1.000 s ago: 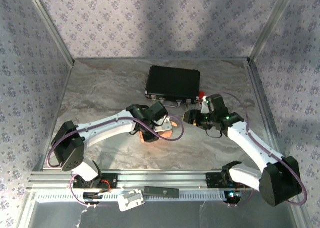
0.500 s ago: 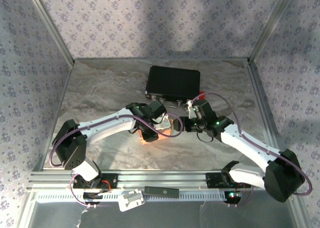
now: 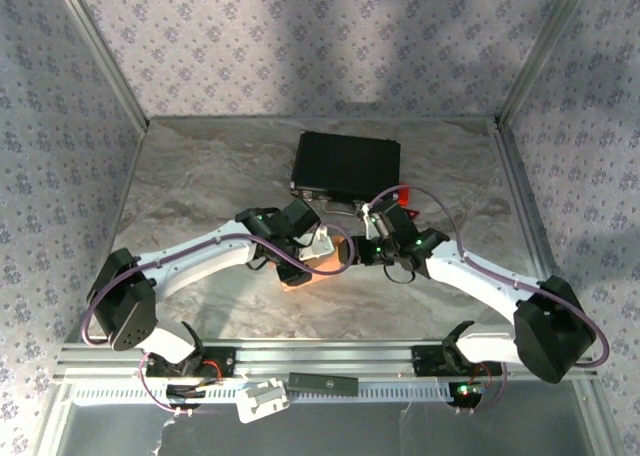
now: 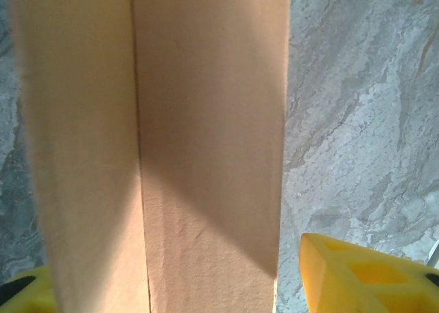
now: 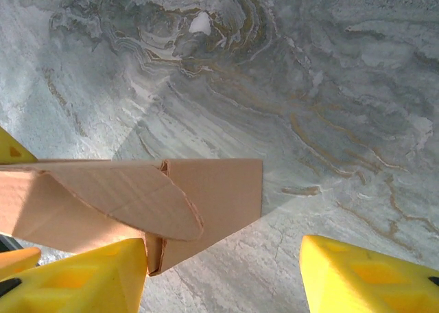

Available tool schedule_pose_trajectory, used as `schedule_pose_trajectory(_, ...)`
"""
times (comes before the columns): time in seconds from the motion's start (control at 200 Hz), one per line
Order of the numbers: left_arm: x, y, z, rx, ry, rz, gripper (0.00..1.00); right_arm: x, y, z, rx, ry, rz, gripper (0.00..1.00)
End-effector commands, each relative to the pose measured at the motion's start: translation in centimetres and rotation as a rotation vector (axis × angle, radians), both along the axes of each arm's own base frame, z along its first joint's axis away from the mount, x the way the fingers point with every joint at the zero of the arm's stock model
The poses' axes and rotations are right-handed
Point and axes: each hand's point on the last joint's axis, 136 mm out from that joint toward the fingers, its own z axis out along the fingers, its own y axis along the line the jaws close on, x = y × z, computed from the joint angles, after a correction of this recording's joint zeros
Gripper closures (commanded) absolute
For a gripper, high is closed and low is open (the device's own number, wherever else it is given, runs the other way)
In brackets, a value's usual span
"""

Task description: Fold the paper box

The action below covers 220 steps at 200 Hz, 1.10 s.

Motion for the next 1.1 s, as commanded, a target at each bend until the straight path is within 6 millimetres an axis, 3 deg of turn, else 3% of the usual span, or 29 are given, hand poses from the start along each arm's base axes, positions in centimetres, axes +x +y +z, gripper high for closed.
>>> schedule_pose_trajectory(0.0, 0.1, -0.5, 0.5, -0.039, 0.006, 0.009, 0.44, 1.0, 0.6, 1.3, 0.009, -0.05, -0.001, 0.38)
schedule_pose_trajectory(0.28, 0.5, -0.5, 0.6, -0.046, -0.009, 0.023, 0.45, 1.2, 0.9, 0.9, 0.009, -0.042, -0.007, 0.43)
schedule_pose_trajectory(0.525, 0.1, -1.0, 1.4, -0.104, -0.004, 0.038, 0.45, 1.1, -0.5, 5.9, 0.062, -0.171, -0.019, 0.42)
schedule_pose_trajectory(0.595, 0.0, -1.1, 1.5, -0.115, 0.001, 0.037, 0.45, 1.4, -1.2, 6.3, 0.026, -0.192, -0.01, 0.46)
schedule_pose_trajectory(0.745, 0.0, -1.1, 1.7, -0.124, 0.004, 0.045, 0.46, 1.9, -1.3, 5.8, -0.059, -0.251, 0.096, 0.59)
schedule_pose_trajectory(0.879, -0.3, -1.3, 1.7, -0.15, 0.016, 0.063, 0.46, 1.7, -0.9, 6.2, -0.068, -0.357, 0.204, 0.58)
schedule_pose_trajectory(1.009, -0.3, -1.2, 1.5, -0.159, 0.019, 0.087, 0.46, 1.4, -0.5, 7.0, -0.044, -0.566, 0.331, 0.56)
schedule_pose_trajectory(1.094, -0.2, -1.1, 1.2, -0.154, 0.018, 0.095, 0.46, 1.8, -0.6, 7.7, -0.029, -0.555, 0.358, 0.56)
